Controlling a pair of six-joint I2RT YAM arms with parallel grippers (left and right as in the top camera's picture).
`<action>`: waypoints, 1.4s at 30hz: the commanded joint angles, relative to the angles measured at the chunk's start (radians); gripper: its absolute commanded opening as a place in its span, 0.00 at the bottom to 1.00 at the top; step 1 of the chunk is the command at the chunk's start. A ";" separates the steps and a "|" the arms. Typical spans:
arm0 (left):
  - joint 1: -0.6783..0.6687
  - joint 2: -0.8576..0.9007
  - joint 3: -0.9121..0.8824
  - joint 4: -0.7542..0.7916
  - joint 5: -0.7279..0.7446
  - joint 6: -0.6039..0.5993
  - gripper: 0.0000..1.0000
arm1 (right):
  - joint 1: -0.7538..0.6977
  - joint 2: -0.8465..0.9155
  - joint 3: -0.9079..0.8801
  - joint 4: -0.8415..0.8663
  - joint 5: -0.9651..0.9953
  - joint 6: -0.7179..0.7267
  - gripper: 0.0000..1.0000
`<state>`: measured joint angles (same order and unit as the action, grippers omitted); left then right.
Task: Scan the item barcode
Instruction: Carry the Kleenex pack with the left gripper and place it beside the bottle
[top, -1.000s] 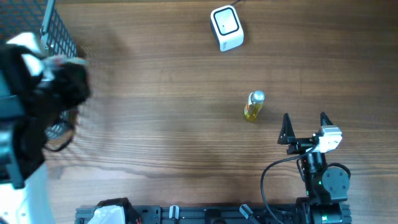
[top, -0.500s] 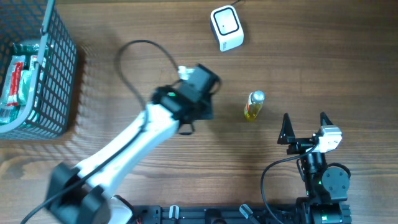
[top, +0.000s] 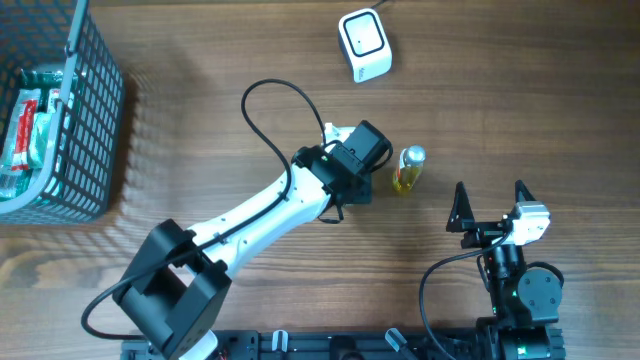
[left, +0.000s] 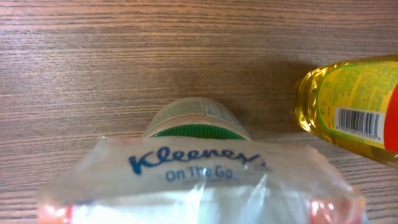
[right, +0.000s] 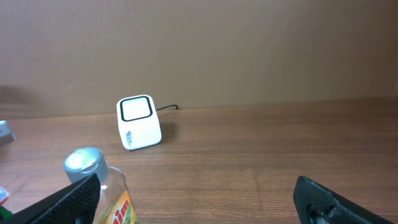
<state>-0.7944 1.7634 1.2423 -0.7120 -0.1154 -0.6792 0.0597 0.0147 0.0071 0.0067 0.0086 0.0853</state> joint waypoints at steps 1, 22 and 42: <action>-0.022 0.035 -0.001 0.020 -0.017 -0.018 0.60 | -0.006 -0.001 -0.002 0.002 0.013 0.000 1.00; -0.022 -0.089 0.009 0.008 -0.017 0.021 0.91 | -0.006 -0.001 -0.002 0.003 0.013 0.000 1.00; -0.022 -0.090 0.007 -0.071 0.021 0.021 0.49 | -0.006 -0.001 -0.002 0.003 0.013 0.000 1.00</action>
<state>-0.8146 1.6829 1.2430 -0.7815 -0.1070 -0.6621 0.0597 0.0147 0.0071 0.0067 0.0086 0.0853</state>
